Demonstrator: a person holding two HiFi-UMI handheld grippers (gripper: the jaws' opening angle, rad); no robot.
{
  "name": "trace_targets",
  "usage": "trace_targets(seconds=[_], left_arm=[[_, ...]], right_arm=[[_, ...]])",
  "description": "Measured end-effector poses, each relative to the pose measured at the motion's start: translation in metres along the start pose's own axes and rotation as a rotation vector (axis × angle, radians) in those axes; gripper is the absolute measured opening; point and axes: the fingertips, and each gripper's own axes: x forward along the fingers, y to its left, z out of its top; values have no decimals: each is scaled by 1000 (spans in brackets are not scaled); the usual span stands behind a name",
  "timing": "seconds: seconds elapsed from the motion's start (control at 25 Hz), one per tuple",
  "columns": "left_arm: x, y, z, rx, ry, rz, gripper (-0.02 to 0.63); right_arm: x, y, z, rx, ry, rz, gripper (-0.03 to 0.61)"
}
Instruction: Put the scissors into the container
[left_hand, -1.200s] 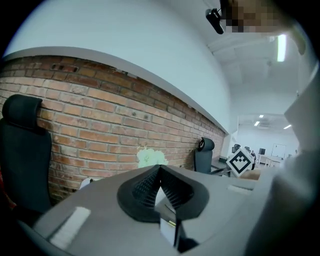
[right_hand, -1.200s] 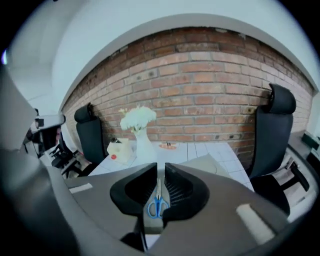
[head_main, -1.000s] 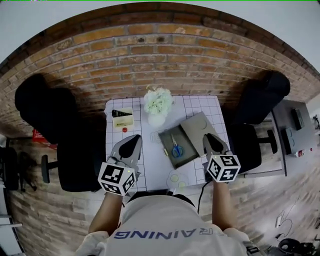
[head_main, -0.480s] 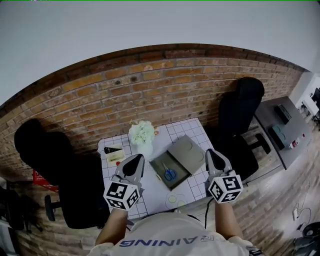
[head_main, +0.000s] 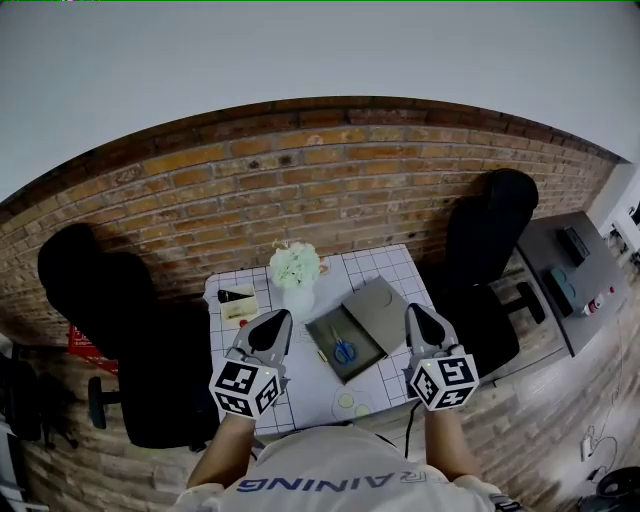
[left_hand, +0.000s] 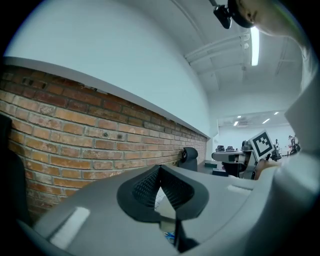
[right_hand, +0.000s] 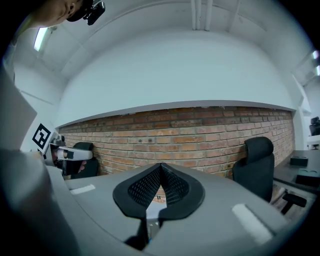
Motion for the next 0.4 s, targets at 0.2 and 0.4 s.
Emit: trace_targets(seconds=[0.2, 0.4], left_arm=[[-4, -1, 0, -1, 0, 9, -2], [-3, 1, -3, -1, 7, 13, -2]], right_arm=[[2, 6, -1, 2, 7, 24, 15], [4, 5, -6, 9, 16, 18, 15]])
